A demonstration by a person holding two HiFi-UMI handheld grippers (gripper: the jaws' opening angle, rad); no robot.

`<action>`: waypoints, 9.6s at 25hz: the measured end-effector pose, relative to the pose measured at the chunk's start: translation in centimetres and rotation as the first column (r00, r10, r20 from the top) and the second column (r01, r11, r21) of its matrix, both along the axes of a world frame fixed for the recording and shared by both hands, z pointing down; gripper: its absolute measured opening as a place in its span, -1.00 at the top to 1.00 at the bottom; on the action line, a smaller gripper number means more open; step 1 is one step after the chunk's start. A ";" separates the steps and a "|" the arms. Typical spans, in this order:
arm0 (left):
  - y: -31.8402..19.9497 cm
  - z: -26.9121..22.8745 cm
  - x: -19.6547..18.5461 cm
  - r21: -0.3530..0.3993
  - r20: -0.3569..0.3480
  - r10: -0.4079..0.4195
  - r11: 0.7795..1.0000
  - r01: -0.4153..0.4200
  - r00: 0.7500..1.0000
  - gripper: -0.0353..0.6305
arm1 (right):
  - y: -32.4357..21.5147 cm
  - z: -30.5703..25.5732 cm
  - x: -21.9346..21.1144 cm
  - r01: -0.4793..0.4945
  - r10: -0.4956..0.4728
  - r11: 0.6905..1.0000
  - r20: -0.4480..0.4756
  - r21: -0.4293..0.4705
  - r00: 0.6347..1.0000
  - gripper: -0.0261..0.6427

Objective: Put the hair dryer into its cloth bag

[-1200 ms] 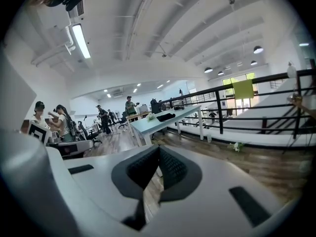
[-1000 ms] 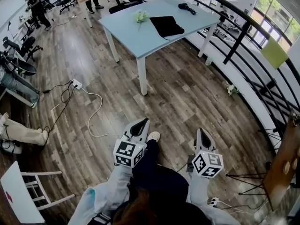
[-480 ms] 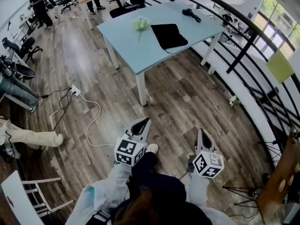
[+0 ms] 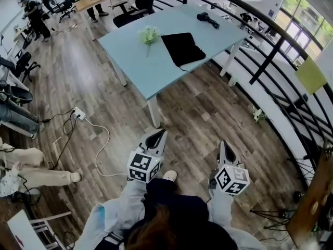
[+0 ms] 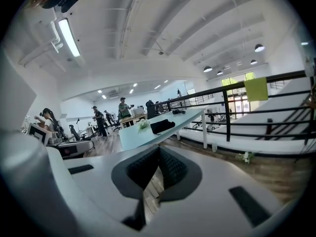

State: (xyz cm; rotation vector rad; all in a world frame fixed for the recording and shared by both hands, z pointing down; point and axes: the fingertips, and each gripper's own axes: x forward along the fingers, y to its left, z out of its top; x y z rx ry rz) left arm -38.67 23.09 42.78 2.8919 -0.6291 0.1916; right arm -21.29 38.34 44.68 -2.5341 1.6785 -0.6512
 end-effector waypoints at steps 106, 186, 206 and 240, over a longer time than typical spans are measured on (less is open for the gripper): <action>-40.2 -0.5 48.3 -0.016 0.010 -0.007 1.000 0.007 1.000 0.85 | -40.3 2.6 45.3 0.109 -0.105 0.991 0.066 -0.076 0.992 0.90; -67.0 10.8 63.9 -0.203 0.202 -0.554 0.783 0.588 0.808 0.85 | -88.7 18.2 67.7 0.604 -0.686 0.545 0.104 -0.582 0.720 -0.13; -64.5 8.5 62.8 -0.169 0.175 -0.563 0.791 0.588 0.808 0.85 | -87.9 16.2 68.6 0.586 -0.647 0.660 0.041 -0.469 0.762 0.33; -50.1 0.0 60.3 -0.094 -0.010 -0.310 0.947 0.308 0.951 0.85 | -64.8 5.2 60.6 0.468 -0.525 0.802 -0.065 -0.371 0.848 0.33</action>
